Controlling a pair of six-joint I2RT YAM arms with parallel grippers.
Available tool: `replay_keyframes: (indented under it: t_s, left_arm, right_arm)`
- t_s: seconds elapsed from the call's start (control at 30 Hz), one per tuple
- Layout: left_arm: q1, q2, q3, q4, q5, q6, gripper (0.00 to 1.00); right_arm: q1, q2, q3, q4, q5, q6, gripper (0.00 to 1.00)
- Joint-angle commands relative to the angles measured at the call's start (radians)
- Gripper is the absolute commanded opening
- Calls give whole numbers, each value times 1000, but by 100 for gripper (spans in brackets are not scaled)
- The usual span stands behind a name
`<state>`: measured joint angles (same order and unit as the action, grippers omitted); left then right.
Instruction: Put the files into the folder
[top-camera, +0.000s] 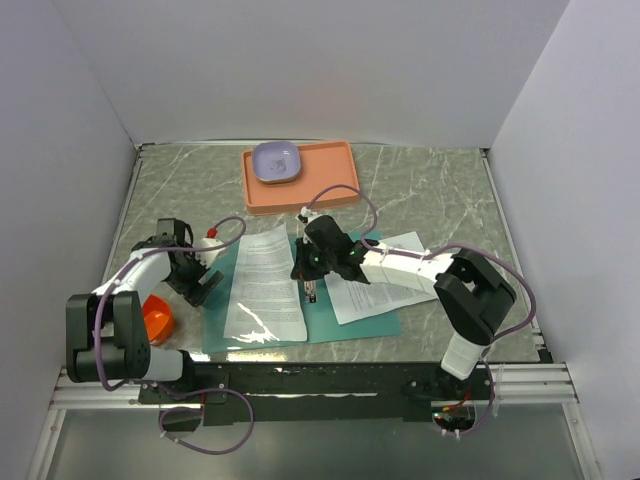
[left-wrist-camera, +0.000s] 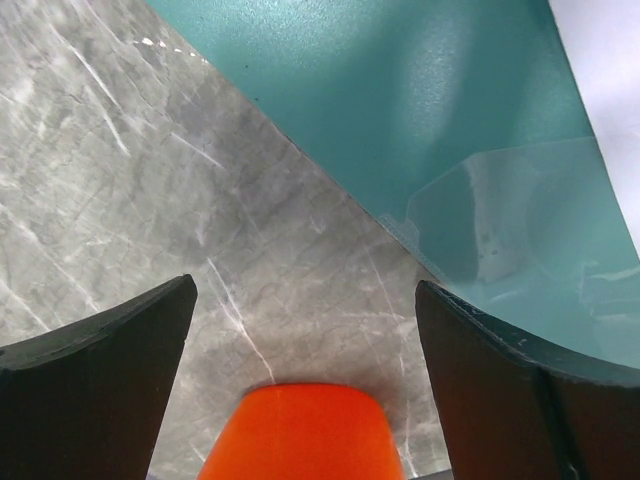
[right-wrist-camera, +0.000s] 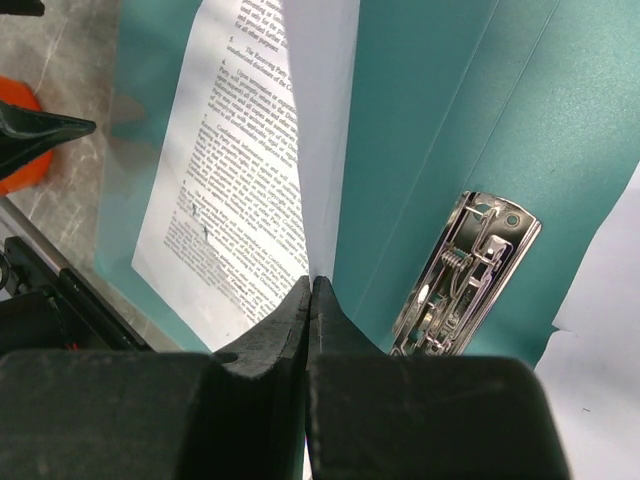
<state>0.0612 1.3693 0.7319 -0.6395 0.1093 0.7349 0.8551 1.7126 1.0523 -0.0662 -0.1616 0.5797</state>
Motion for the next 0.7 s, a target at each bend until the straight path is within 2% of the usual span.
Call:
replay_keyframes:
  t_s: [0.0, 0.4, 0.67]
  left_arm:
    - [-4, 17, -6, 44, -5, -25, 98]
    - [-31, 45, 1, 74, -37, -58, 97]
    - [-55, 25, 6, 58, -37, -86, 96]
  right_arm:
    - [9, 24, 31, 32, 17, -1, 0]
    - [10, 39, 17, 55, 10, 3, 0]
    - [13, 94, 67, 86, -16, 32, 0]
